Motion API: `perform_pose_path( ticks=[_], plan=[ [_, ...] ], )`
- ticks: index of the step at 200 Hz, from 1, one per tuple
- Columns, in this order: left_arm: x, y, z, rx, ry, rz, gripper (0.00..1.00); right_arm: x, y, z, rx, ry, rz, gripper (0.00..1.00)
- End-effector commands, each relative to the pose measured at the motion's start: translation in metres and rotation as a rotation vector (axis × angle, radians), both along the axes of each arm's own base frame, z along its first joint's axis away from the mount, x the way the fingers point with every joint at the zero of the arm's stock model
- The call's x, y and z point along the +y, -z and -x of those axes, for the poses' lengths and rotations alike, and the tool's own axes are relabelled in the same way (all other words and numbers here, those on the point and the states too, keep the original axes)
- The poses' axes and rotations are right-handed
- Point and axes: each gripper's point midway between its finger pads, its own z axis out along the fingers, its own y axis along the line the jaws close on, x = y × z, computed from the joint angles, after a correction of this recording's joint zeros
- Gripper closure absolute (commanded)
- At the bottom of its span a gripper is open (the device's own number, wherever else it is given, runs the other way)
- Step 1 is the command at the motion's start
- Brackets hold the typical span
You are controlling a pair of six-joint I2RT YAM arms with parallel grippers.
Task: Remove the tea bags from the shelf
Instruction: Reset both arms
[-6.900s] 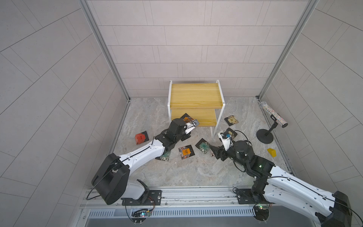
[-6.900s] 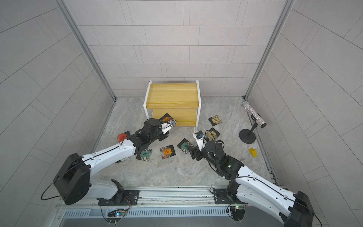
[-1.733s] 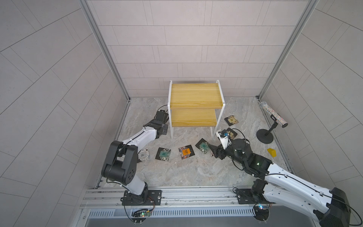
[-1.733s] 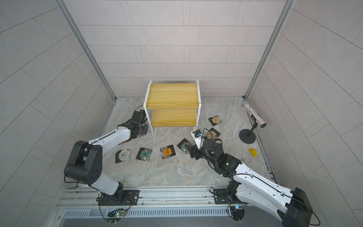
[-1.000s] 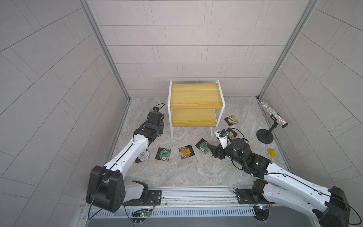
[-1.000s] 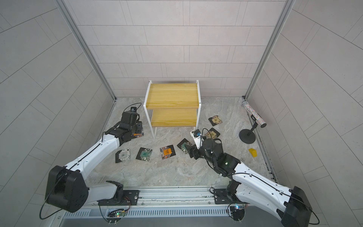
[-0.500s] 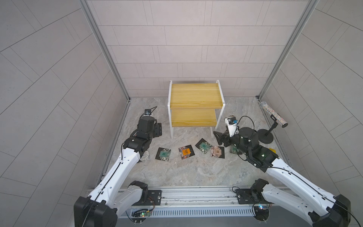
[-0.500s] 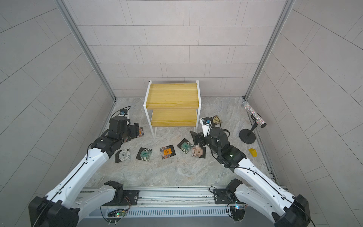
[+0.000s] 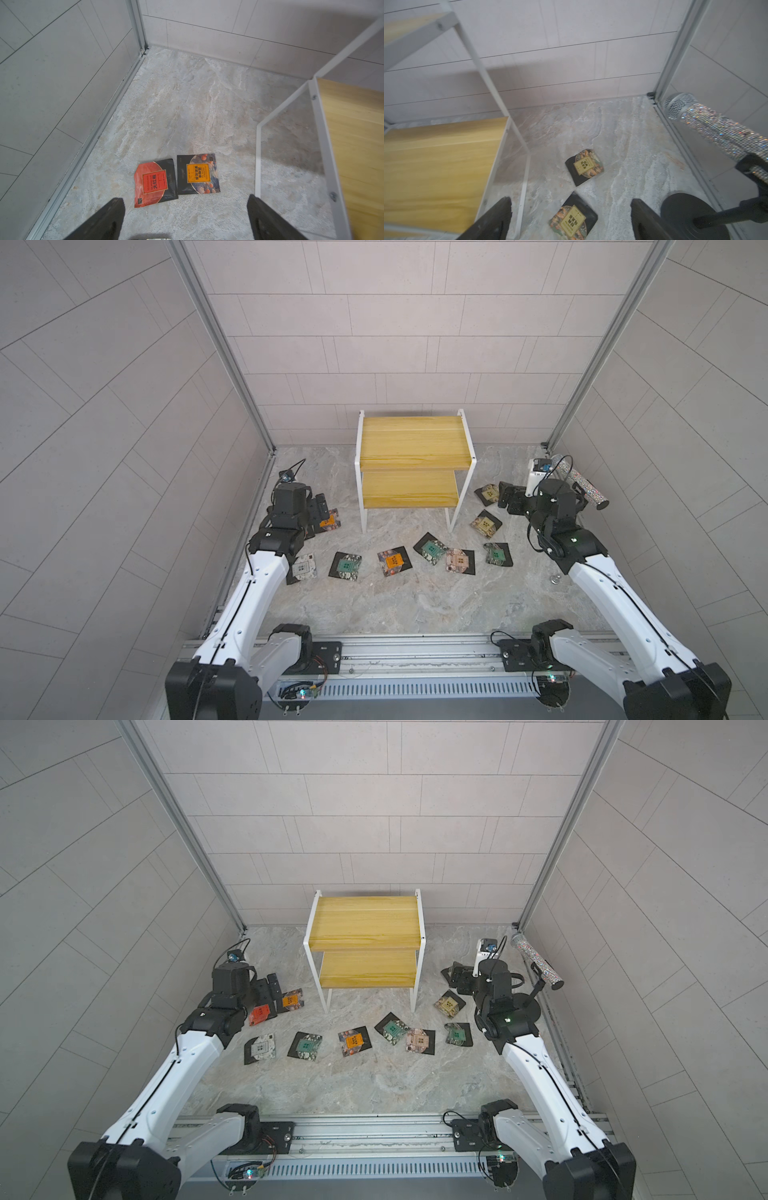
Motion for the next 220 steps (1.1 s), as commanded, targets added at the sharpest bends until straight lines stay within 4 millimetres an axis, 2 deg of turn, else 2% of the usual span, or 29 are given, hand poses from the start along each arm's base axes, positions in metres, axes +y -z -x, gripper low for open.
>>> perform_pose_path(
  ticks=[1,17,36,64,76,90,95,115,139,173,187,189,192,206,220],
  plan=[
    [0.016,-0.010,-0.018,-0.054,-0.059,-0.022,0.00,-0.036,0.008,-0.008,0.039,0.180,0.071,0.07],
    [0.031,-0.003,-0.027,-0.054,-0.104,-0.056,0.00,-0.058,0.025,-0.014,0.055,0.294,0.145,0.07],
    [0.045,0.011,-0.037,-0.042,-0.139,-0.053,0.00,-0.073,0.045,-0.018,0.063,0.367,0.210,0.07],
    [0.061,0.040,-0.042,-0.029,-0.173,-0.090,0.00,-0.094,0.092,-0.013,0.149,0.467,0.289,0.07],
    [0.063,0.051,-0.043,-0.020,-0.173,-0.099,0.00,-0.097,0.108,-0.011,0.156,0.474,0.293,0.07],
    [0.065,0.063,-0.044,-0.008,-0.178,-0.114,0.00,-0.095,0.117,-0.012,0.130,0.461,0.293,0.07],
    [0.065,0.068,-0.045,-0.010,-0.177,-0.113,0.00,-0.095,0.129,-0.007,0.143,0.451,0.299,0.07],
    [0.063,0.081,-0.049,-0.043,-0.171,-0.099,0.00,-0.088,0.145,-0.012,0.118,0.398,0.291,0.07],
    [0.057,0.083,-0.053,-0.117,-0.143,-0.083,0.00,-0.082,0.154,-0.015,0.069,0.370,0.267,0.07],
    [0.050,0.094,-0.052,-0.130,-0.097,-0.081,0.00,-0.066,0.152,-0.025,-0.002,0.260,0.274,0.07],
    [0.048,0.099,-0.049,-0.151,-0.083,-0.082,0.00,-0.055,0.161,-0.029,-0.036,0.186,0.268,0.07],
    [0.047,0.100,-0.049,-0.158,-0.081,-0.082,0.00,-0.053,0.163,-0.030,-0.040,0.169,0.266,0.02],
    [0.046,0.101,-0.048,-0.166,-0.077,-0.083,0.00,-0.049,0.164,-0.031,-0.049,0.148,0.267,0.00],
    [0.042,0.106,-0.046,-0.191,-0.064,-0.089,0.00,-0.052,0.174,-0.028,-0.036,0.152,0.252,0.00],
    [0.033,0.107,-0.050,-0.207,-0.019,-0.108,0.00,-0.052,0.172,-0.031,-0.062,0.150,0.259,0.00]
  ],
)
